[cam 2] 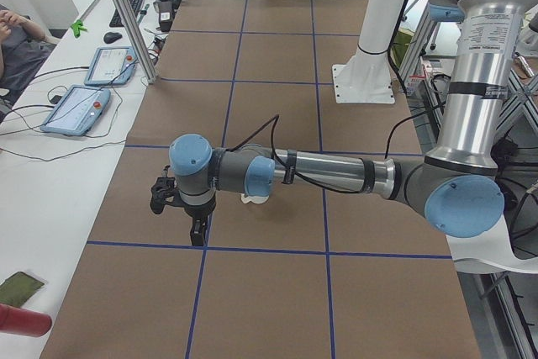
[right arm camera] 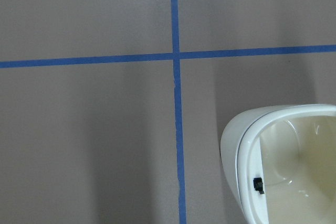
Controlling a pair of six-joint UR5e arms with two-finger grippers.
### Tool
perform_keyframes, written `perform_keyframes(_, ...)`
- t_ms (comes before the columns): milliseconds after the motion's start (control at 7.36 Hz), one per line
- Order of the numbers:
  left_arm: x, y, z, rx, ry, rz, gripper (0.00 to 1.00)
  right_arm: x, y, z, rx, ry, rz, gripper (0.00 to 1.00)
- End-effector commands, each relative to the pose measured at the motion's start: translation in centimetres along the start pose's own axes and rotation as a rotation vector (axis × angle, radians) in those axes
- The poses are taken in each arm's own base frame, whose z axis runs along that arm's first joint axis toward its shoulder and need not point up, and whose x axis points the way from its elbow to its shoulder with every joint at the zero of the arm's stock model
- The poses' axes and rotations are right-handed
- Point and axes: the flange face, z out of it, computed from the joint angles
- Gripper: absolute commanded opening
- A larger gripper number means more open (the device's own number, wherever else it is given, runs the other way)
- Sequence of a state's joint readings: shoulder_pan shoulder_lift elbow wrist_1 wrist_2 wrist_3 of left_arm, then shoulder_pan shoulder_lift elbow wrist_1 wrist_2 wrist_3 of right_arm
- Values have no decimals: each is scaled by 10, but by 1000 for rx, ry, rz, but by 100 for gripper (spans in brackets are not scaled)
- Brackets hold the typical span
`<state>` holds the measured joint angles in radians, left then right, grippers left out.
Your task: Left arm hands cup to right arm to dump lemon
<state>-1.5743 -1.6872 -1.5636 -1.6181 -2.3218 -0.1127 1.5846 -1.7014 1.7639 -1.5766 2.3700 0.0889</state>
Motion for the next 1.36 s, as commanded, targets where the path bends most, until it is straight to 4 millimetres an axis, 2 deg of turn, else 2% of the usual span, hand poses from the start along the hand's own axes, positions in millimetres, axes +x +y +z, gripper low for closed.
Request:
perform_keyframes(0, 26, -3, -7, 20, 14, 49, 100, -6, 0, -6, 9, -2, -10, 100)
perform_keyframes(136, 42, -2, -4, 15, 22, 76, 100, -9, 0, -7, 10, -16, -12, 100)
perform_keyframes(272, 68, -4, -5, 20, 30, 100, 100, -11, -1, -8, 11, -30, -13, 100)
perform_keyframes(408, 81, -3, -8, 21, 44, 98, 100, -12, -1, -9, 15, -28, -5, 100)
perform_keyframes(544, 94, 6, 4, -30, 133, 7, 100, -9, 0, -7, 13, -17, 0, 100)
perform_keyframes(680, 118, 9, 12, -57, 144, -100, 100, -12, -2, -10, 18, -26, -4, 100)
perform_keyframes(951, 156, 44, 25, -59, 141, -228, 100, -26, -16, -22, 44, -23, -24, 100)
perform_keyframes(1223, 177, 80, 66, -41, 111, -264, 100, -20, -16, -15, 34, -21, -15, 100)
